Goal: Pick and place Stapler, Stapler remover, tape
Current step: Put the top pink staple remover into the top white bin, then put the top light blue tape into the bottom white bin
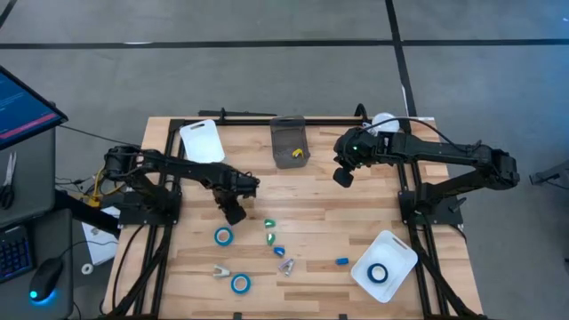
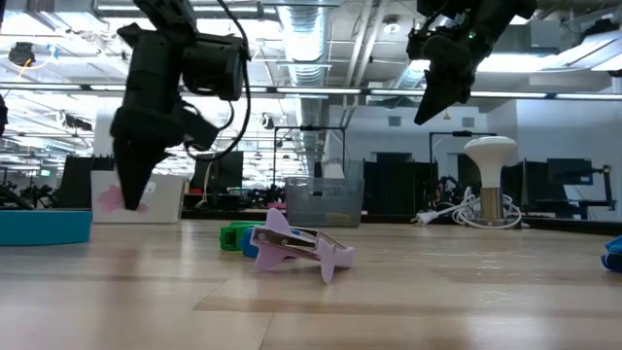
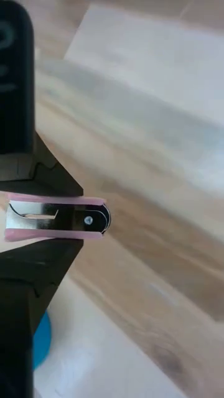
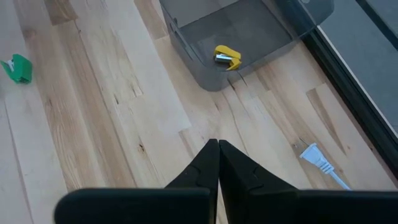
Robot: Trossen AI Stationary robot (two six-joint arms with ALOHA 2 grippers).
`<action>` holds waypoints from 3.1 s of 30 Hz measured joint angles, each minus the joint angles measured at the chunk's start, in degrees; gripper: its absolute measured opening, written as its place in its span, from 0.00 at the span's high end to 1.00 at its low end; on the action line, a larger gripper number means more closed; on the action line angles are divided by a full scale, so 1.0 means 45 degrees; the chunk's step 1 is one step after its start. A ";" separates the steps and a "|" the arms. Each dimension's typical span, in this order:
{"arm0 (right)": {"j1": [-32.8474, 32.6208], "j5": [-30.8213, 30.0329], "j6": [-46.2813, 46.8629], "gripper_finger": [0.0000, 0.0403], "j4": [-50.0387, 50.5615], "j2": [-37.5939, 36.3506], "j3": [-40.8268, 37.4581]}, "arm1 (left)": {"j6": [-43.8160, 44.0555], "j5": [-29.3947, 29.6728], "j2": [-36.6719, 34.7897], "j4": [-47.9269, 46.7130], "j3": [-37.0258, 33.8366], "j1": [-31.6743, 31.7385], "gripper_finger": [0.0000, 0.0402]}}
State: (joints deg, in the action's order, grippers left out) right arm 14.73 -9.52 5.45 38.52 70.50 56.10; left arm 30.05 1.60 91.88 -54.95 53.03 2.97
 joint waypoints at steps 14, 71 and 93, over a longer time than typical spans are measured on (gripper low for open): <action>-0.0001 0.0000 0.0000 1.00 0.0005 0.0000 0.0000 | -0.2144 0.2711 -0.0162 -0.3373 0.2039 0.1860 0.75; 0.0173 -0.0237 -0.0080 1.00 -0.0267 -0.0004 0.0000 | -0.5248 0.2056 -0.1119 0.2468 -0.0536 1.0358 0.78; 0.0173 -0.0238 -0.0339 1.00 -0.0262 -0.0001 0.0000 | -0.5223 0.2718 -0.1158 0.3033 -0.0532 1.0361 0.60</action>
State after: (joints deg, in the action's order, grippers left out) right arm 15.51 -10.59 3.93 37.35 70.50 56.10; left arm 6.55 13.83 86.67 -41.30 50.63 49.60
